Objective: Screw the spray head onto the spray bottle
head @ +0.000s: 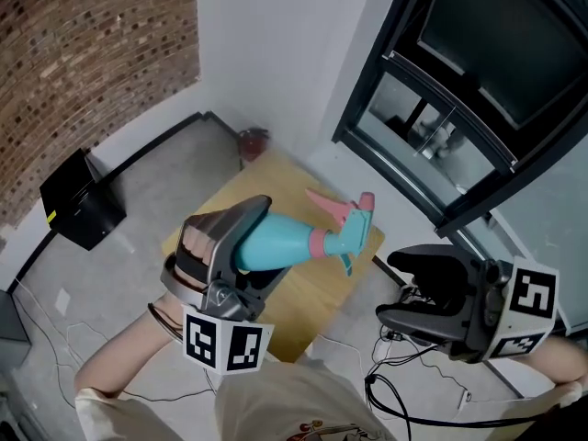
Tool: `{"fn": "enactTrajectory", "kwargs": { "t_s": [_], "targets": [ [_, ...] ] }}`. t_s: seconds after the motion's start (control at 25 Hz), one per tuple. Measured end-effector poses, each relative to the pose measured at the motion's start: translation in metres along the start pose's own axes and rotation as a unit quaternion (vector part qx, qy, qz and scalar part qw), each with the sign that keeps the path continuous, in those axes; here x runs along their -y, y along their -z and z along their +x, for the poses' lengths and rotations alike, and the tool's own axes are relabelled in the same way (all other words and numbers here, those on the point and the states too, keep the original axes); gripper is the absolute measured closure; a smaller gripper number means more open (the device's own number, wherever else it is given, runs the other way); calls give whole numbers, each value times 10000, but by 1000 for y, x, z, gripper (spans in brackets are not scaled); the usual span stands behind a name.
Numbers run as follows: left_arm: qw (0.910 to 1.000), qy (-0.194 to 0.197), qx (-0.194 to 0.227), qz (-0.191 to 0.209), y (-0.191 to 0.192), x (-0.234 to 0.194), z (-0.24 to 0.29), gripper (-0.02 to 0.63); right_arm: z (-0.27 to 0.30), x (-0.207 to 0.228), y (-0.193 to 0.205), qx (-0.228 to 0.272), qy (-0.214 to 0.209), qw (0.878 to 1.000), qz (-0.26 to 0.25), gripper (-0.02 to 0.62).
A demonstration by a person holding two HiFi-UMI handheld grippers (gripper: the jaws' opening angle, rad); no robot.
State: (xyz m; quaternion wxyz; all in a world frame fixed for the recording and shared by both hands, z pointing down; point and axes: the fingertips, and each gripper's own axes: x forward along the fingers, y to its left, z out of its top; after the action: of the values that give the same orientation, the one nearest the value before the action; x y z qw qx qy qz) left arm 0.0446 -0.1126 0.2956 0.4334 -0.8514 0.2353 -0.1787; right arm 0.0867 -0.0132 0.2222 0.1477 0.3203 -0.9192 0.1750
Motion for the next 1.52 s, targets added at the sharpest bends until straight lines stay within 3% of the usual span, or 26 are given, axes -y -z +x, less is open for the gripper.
{"fn": "enactTrajectory", "kwargs": {
  "t_s": [0.04,0.12,0.24,0.32,0.44,0.52,0.56,0.68,0.88,1.0,1.2,1.32,1.4,1.52],
  "targets": [
    [9999,112,-10,-38,3,-1,0,172,1,-7,-4,-33,91,9970,-768,341],
    [9994,343,-40,-82,8,-2,-1,172,2,-17,-8,-144,330,9764,-2128,341],
    [9977,672,-127,14,16,-3,-3,173,2,-24,-5,-507,531,9255,-3717,341],
    [9954,947,-148,66,18,-1,-4,173,3,-25,-3,-738,579,8714,-4815,341],
    [9903,1384,-132,54,17,3,-6,173,4,-22,14,-1098,604,7656,-6310,341],
    [9868,1616,-55,71,14,6,-9,173,7,-24,24,-1201,558,7102,-6914,341],
    [9852,1713,-4,116,11,8,-10,173,10,-25,23,-1201,551,6943,-7075,341],
    [9784,2038,153,298,3,15,-13,173,19,-24,19,-1154,556,6604,-7399,341],
    [9639,2583,334,554,-9,38,-17,173,27,-14,29,-1234,559,5914,-7949,341],
    [9591,2758,424,473,-19,44,-17,173,29,-11,39,-1313,498,5722,-8080,341],
    [9538,2904,578,514,-30,52,-20,173,34,-9,51,-1461,373,5713,-8068,342],
    [9508,2962,694,580,-35,57,-21,173,34,-11,55,-1453,367,5614,-8139,346],
    [9501,2968,739,615,-37,59,-21,173,34,-14,55,-1398,391,5512,-8216,448],
    [9496,2971,753,655,-38,60,-20,173,34,-12,57,-1513,302,5287,-8347,468]
  ]
}}
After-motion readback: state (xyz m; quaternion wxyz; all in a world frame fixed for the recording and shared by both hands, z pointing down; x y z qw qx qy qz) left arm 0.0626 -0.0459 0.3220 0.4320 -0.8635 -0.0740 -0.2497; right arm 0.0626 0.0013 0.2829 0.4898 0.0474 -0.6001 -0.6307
